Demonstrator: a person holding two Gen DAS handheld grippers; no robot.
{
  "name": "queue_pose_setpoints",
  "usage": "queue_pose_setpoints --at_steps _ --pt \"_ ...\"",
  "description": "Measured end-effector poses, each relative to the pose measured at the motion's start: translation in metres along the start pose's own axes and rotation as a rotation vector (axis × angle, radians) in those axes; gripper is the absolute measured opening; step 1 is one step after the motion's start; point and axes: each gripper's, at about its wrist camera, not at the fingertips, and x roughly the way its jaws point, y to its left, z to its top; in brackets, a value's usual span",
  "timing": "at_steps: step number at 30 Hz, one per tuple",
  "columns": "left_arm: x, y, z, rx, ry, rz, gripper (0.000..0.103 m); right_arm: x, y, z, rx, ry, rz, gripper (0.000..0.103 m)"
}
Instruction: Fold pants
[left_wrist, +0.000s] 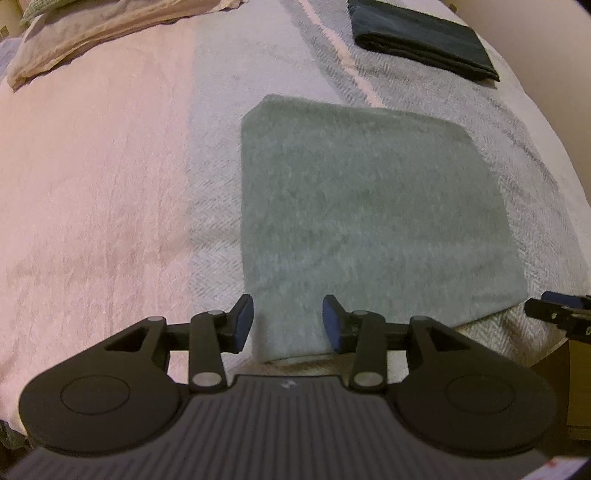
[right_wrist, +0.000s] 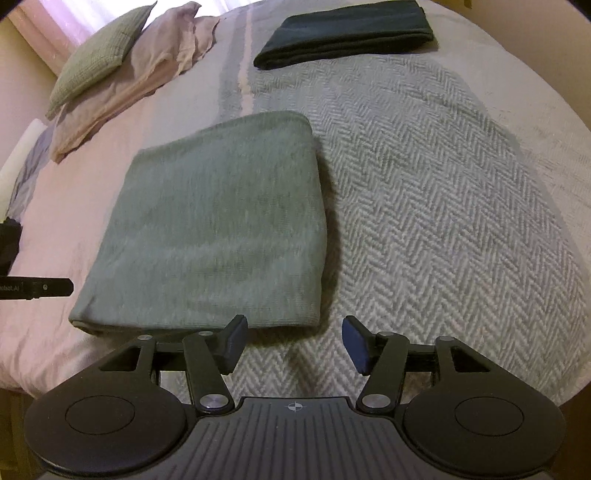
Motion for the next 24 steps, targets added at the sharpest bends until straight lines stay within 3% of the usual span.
queue_pose_setpoints --at_steps 3,5,8,11,15,19,24 --pt "-0.001 0.01 -0.001 0.001 0.003 0.002 0.037 -0.001 -0.002 0.005 0.007 -0.001 -0.002 0.059" --pt "-0.005 0.018 0.0 -0.009 -0.015 -0.021 0.045 -0.003 -0.005 0.009 0.021 -0.012 0.013 0.061" --pt "-0.008 0.038 0.006 -0.036 -0.07 -0.058 0.061 -0.008 -0.016 0.022 0.072 -0.037 0.077 0.071" --pt "0.001 0.061 0.017 -0.071 -0.134 -0.088 0.065 0.003 -0.034 0.043 0.157 -0.031 0.162 0.076" --pt "0.042 0.089 0.035 -0.132 -0.102 -0.214 0.066 0.043 -0.058 0.066 0.293 0.019 0.23 0.077" --pt "0.085 0.104 0.048 -0.2 -0.028 -0.403 0.066 0.079 -0.061 0.087 0.26 0.039 0.232 0.077" --pt "0.125 0.112 0.053 -0.284 0.023 -0.525 0.066 0.107 -0.071 0.102 0.266 0.063 0.321 0.076"
